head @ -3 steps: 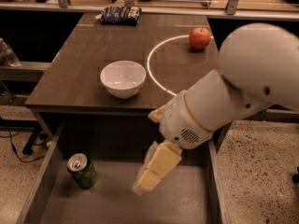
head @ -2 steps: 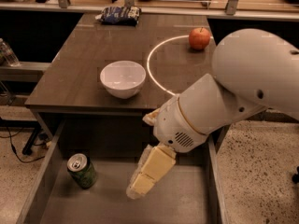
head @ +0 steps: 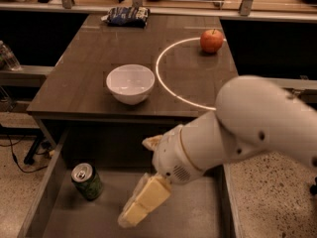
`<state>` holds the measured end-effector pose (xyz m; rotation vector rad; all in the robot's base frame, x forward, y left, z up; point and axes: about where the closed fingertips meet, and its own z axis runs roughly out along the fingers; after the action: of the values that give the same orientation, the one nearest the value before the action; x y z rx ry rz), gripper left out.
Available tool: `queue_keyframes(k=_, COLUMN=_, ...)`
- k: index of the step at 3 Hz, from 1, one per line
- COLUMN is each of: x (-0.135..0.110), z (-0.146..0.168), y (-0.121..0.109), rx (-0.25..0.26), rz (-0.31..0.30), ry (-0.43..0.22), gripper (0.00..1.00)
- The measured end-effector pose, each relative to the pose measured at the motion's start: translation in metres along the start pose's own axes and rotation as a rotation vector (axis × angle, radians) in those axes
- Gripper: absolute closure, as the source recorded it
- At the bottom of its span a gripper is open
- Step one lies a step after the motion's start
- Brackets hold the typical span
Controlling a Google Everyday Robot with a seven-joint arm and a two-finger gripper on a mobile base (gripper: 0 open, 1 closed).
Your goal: Pick green can from top drawer and place on counter
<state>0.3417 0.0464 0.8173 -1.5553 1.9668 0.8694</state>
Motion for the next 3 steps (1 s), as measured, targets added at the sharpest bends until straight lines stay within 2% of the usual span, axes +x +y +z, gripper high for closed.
queue_keyframes(k=1, x=0.016, z=0.067, y=0.015, rx=-0.064, rz=0.015, ry=-0.108, gripper=0.00)
queue_keyframes(k=2, x=0.023, z=0.122, y=0.005, rx=-0.083, rz=0.014, ry=-0.200, gripper=0.00)
queue_keyframes(k=3, x=0.016, z=0.159, y=-0.041, rx=-0.004, rz=0.019, ry=-0.319, gripper=0.00)
